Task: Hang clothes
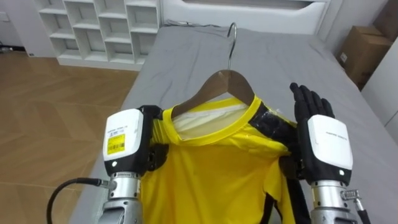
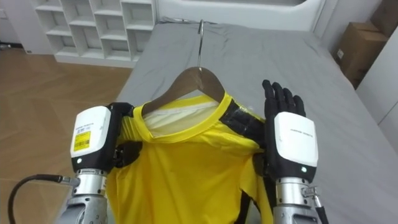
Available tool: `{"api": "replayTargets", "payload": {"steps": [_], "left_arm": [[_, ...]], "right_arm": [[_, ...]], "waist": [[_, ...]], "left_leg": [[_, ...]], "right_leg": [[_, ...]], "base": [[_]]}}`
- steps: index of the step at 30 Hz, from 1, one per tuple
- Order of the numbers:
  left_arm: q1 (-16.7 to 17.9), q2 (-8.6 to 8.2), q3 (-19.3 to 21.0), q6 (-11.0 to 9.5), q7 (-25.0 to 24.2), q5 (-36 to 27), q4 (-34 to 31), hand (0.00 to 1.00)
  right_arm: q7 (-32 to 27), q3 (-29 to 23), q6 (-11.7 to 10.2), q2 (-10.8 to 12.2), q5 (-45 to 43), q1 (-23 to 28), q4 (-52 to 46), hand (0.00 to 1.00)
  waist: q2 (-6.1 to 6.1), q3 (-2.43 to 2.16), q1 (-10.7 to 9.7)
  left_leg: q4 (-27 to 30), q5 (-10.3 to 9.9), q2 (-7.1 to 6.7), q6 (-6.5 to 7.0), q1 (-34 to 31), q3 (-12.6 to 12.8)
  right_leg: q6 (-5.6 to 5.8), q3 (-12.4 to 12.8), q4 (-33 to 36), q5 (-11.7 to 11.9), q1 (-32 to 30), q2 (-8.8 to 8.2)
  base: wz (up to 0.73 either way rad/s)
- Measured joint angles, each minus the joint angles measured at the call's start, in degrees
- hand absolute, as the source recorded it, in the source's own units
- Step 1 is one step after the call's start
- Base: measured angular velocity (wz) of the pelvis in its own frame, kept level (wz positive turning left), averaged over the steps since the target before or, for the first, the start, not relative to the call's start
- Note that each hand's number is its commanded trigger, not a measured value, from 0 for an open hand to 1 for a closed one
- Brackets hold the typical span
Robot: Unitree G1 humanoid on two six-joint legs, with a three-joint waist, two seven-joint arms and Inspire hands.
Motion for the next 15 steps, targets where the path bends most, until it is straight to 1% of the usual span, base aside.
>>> {"api": "replayTargets", "payload": {"steps": [4, 13, 15], "left_arm": [[0.0, 0.07, 0.0, 0.0, 0.0, 0.0, 0.0, 1.00], [0.0, 0.40, 0.0, 0.0, 0.0, 0.0, 0.0, 1.00], [0.0, 0.36, 0.0, 0.0, 0.0, 0.0, 0.0, 1.00]], "right_arm": [[0.9, 0.0, 0.0, 0.0, 0.0, -0.7, 0.0, 0.00], [1.0, 0.6, 0.0, 0.0, 0.0, -0.9, 0.8, 0.00], [1.0, 0.8, 0.0, 0.0, 0.2, -2.1, 2.5, 0.00]], "waist": [[-0.01, -0.01, 0.1], [-0.07, 0.01, 0.1], [-0.07, 0.01, 0.1]], "left_leg": [[0.0, 0.0, 0.00, 0.00, 0.0, 0.0], [-0.4, 0.0, -0.01, 0.00, 0.2, -0.1], [-0.5, 0.0, -0.01, 0.00, 0.2, -0.1]], "right_leg": [[0.00, 0.0, 0.0, 0.0, 0.0, 0.01], [0.00, -0.1, -0.1, 0.0, 0.0, 0.01], [0.00, -0.1, -0.1, 0.0, 0.0, -0.01]], "base": [[0.00], [0.00], [0.00]]}}
